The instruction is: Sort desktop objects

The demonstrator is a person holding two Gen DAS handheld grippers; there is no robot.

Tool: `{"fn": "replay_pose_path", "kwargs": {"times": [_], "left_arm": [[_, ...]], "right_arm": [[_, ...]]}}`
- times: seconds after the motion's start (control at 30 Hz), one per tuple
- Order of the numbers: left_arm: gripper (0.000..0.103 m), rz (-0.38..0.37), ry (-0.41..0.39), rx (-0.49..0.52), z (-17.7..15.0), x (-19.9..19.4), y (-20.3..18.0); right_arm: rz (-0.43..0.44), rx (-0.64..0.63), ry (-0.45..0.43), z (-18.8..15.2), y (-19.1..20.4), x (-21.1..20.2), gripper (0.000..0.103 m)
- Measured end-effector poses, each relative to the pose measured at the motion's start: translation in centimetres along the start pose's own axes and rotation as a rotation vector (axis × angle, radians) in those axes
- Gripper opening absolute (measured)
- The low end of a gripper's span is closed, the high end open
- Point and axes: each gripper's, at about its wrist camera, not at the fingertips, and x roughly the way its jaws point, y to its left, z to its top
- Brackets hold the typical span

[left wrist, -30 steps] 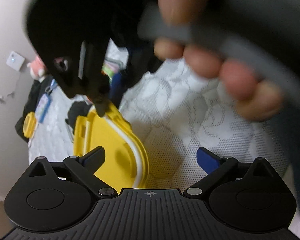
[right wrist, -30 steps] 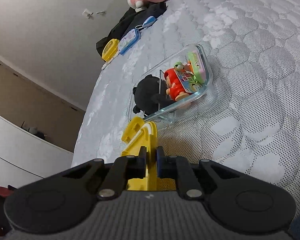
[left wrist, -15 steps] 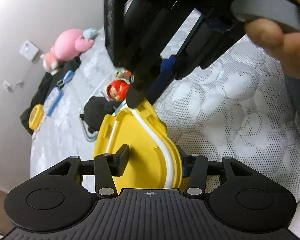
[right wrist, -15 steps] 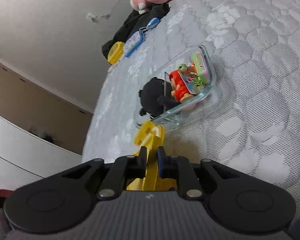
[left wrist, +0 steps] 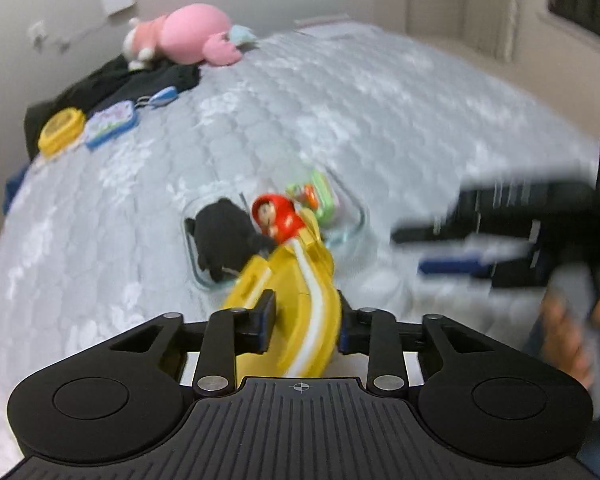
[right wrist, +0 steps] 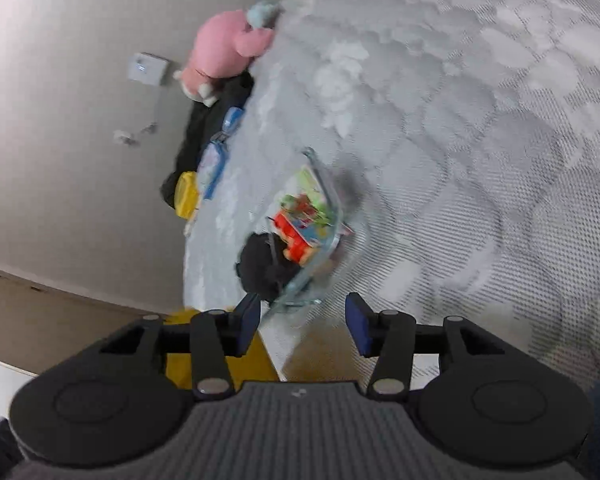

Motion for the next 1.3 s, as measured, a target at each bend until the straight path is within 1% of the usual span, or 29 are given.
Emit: {"fn": "replay_pose_path", "kwargs": {"times": [0.1, 0.13, 0.17, 0.27, 0.33, 0.4, 0.47, 0.5, 0.57, 0.6, 0.67, 0.7, 0.77, 0.8, 0.83, 0.9, 0.97, 1.0, 1.03, 1.07, 1.1, 1.17, 1.23, 1.3], "left_arm": [[0.024, -0.041, -0.054, -0.035, 1.5, -1.3, 0.3], [0.024, -0.046, -0.075, -0.038, 1.9, -1.7, 0.3], [0.024, -0.050, -0.095, -0.038, 2.4, -1.9, 0.3], [0.024, -0.070, -0.118, -0.035, 3.3, -2.3, 0.1], [0.024, -0.059, -0.119, -0.020, 3.2, -2.3, -0.3], [0.024, -0.060, -0.102, -0.020, 2.8, -1.8, -0.3], [0.024, -0.063, -0.078, -0.017, 2.2, -1.3, -0.2], [0.025, -0.050, -0.061, -0.002, 1.7, -1.0, -0.3], [0.026, -0.012, -0.019, 0.046, 0.6, -0.4, -0.5], [0.027, 0.011, 0.011, 0.074, -0.1, 0.1, -0.6], [0.035, 0.026, 0.076, 0.104, -1.6, 1.0, -0.5], [0.039, 0.032, 0.108, 0.117, -2.4, 1.4, -0.5], [0.054, 0.026, 0.154, 0.103, -3.7, 1.8, -0.4], [0.056, 0.018, 0.169, 0.093, -4.3, 1.9, -0.5], [0.059, 0.009, 0.181, 0.082, -4.8, 2.1, -0.5], [0.064, -0.006, 0.212, 0.086, -5.6, 2.5, -0.9], [0.082, -0.014, 0.218, 0.120, -5.9, 2.6, -1.5], [0.086, -0.016, 0.212, 0.139, -6.0, 2.5, -1.8], [0.091, -0.014, 0.205, 0.160, -6.0, 2.4, -2.1], [0.093, -0.011, 0.195, 0.179, -5.9, 2.2, -2.4], [0.093, -0.007, 0.184, 0.197, -5.8, 2.0, -2.7], [0.094, -0.005, 0.170, 0.229, -5.7, 1.6, -3.4], [0.096, 0.004, 0.157, 0.263, -5.8, 1.2, -4.0], [0.096, 0.028, 0.145, 0.309, -6.0, 0.9, -4.9]], "right_arm": [[-0.025, -0.017, 0.011, -0.1, 0.1, 0.4, 0.051], [-0.031, -0.019, 0.013, -0.2, 0.0, 0.4, 0.053], [-0.038, -0.020, 0.017, -0.2, 0.0, 0.5, 0.058], [-0.060, -0.017, 0.034, -0.2, -0.2, 0.8, 0.058], [-0.075, -0.018, 0.043, -0.3, -0.3, 0.9, 0.059], [-0.074, -0.028, 0.062, -0.4, -0.1, 1.2, 0.058], [-0.086, -0.054, 0.085, -0.6, 0.2, 1.6, 0.061], [-0.105, -0.078, 0.099, -0.7, 0.5, 1.9, 0.062], [-0.174, -0.149, 0.134, -0.9, 1.3, 2.6, 0.064], [-0.230, -0.204, 0.160, -0.9, 1.9, 3.4, 0.064], [-0.333, -0.344, 0.220, -1.1, 3.0, 5.1, 0.064], [-0.376, -0.430, 0.237, -1.3, 3.7, 5.8, 0.063], [-0.461, -0.600, 0.266, -1.7, 4.9, 7.4, 0.063], [-0.493, -0.670, 0.279, -1.9, 5.3, 8.1, 0.064], [-0.506, -0.709, 0.301, -2.1, 5.3, 8.7, 0.065], [-0.504, -0.730, 0.355, -2.3, 4.8, 9.8, 0.068], [-0.496, -0.751, 0.394, -2.5, 4.5, 10.6, 0.071], [-0.481, -0.763, 0.386, -2.7, 4.7, 10.5, 0.060], [-0.467, -0.774, 0.379, -2.8, 4.8, 10.4, 0.052], [-0.460, -0.781, 0.365, -2.8, 4.9, 10.2, 0.029], [-0.451, -0.773, 0.350, -2.7, 5.0, 9.8, 0.024], [-0.403, -0.741, 0.332, -2.4, 5.2, 8.8, 0.021], [-0.375, -0.747, 0.304, -2.4, 5.8, 7.7, 0.019], [-0.343, -0.750, 0.274, -2.4, 6.6, 6.4, 0.013]]}}
